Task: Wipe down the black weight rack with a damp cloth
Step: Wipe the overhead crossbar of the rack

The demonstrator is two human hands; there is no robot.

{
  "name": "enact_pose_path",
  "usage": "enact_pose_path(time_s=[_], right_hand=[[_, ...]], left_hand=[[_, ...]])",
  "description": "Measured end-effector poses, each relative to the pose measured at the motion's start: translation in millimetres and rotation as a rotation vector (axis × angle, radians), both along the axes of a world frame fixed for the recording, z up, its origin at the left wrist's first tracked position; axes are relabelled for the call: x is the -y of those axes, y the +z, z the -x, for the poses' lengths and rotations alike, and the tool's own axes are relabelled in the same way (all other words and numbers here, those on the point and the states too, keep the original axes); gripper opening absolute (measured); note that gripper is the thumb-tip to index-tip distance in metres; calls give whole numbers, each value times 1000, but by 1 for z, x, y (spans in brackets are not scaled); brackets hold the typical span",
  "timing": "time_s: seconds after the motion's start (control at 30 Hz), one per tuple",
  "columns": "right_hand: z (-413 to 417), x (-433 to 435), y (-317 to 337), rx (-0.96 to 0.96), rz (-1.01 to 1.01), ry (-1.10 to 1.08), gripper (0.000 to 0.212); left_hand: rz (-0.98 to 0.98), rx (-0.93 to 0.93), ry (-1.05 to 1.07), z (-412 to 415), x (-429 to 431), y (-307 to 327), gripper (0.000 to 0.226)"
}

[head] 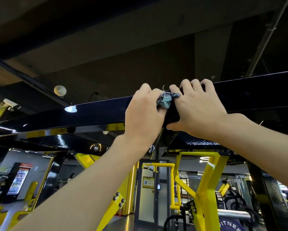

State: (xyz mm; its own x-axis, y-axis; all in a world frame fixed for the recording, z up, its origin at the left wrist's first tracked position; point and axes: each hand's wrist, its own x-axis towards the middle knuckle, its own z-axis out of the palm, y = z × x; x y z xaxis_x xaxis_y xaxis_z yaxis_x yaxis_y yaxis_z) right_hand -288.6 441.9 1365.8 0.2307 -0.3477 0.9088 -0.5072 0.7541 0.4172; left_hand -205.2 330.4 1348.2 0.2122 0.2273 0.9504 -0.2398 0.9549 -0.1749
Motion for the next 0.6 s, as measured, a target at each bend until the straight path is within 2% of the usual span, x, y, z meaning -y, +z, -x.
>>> enact_pose_path(time_s=[0.07,0.2,0.37,0.5,0.6], right_hand=[[0,-1,0,0,-3,9,97],[-1,-3,0,-2,-13,7,97],[-1,0,-1,12,-4,9,98],[0,0,-1,12,3,7,96],[-2,2,0,13,20,8,97]], left_hand=[[15,23,15,-6,8,2,19],[-127,-99,69,-15,20,4,20],[3,44,37,-17,27,-16,28],[-150,-87,25,-24,36,-5,17],[-40,12,7,-13,29,-17,22]])
